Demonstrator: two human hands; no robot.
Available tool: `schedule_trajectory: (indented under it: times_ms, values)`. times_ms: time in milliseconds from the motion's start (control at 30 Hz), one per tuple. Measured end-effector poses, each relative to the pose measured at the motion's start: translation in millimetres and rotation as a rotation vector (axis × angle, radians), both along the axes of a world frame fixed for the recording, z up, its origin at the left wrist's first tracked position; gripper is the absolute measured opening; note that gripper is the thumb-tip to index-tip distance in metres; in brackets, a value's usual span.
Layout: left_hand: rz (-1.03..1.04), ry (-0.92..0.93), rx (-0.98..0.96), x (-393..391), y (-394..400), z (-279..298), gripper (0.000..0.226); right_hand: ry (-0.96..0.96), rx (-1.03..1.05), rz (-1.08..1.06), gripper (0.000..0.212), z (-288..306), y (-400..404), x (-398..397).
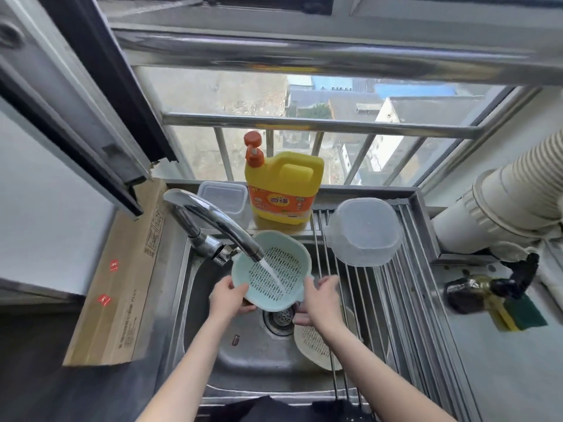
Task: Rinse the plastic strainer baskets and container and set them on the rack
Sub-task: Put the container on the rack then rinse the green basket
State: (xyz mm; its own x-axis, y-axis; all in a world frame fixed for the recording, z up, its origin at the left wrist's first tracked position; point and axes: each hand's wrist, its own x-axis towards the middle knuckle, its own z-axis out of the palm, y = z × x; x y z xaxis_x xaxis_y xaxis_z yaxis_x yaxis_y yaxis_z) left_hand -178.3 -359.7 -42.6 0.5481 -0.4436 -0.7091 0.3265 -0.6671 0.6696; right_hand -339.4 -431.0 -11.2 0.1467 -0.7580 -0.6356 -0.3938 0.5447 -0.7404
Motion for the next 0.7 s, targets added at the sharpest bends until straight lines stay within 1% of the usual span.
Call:
schedule_trajectory:
  times_ms: [67, 100, 200, 267, 333, 400, 500, 600, 700]
  values:
    - [0.019, 0.131, -0.031, 0.4, 6.0, 5.6, 0.011, 0.009, -0.127, 0.060, 0.030, 7.0, -2.7, -2.6]
    - [0.008, 0.176, -0.045, -0.6, 10.3, 8.2, 0.012, 0.039, -0.158, 0.131, 0.033, 9.4, -4.9, -4.2]
    - [-0.078, 0.223, -0.027, -1.1, 25.6, 12.9, 0.012, 0.198, -0.208, 0.395, 0.041, 14.0, -13.8, -6.5]
    - [-0.154, 0.245, 0.008, 0.8, 36.3, 16.6, 0.012, 0.338, -0.273, 0.572, 0.038, 18.1, -18.1, -5.1]
    - [-0.209, 0.271, 0.038, 2.1, 46.9, 21.0, 0.013, 0.379, -0.266, 0.603, 0.032, 21.1, -21.0, -2.0]
    - [-0.215, 0.276, 0.045, 1.3, 56.9, 23.7, 0.014, 0.325, -0.232, 0.581, 0.030, 24.3, -21.1, 1.7]
    - [-0.141, 0.248, 0.015, 1.0, 64.0, 27.8, 0.021, 0.214, -0.228, 0.556, 0.030, 28.3, -15.6, 8.5]
    - [-0.109, 0.264, -0.018, 4.4, 64.5, 40.7, 0.022, 0.087, -0.199, 0.545, 0.033, 25.1, -9.7, 10.5]
    - [-0.152, 0.291, -0.044, 6.8, 68.1, 52.4, 0.036, 0.020, -0.166, 0.565, 0.033, 19.5, -9.0, 10.1]
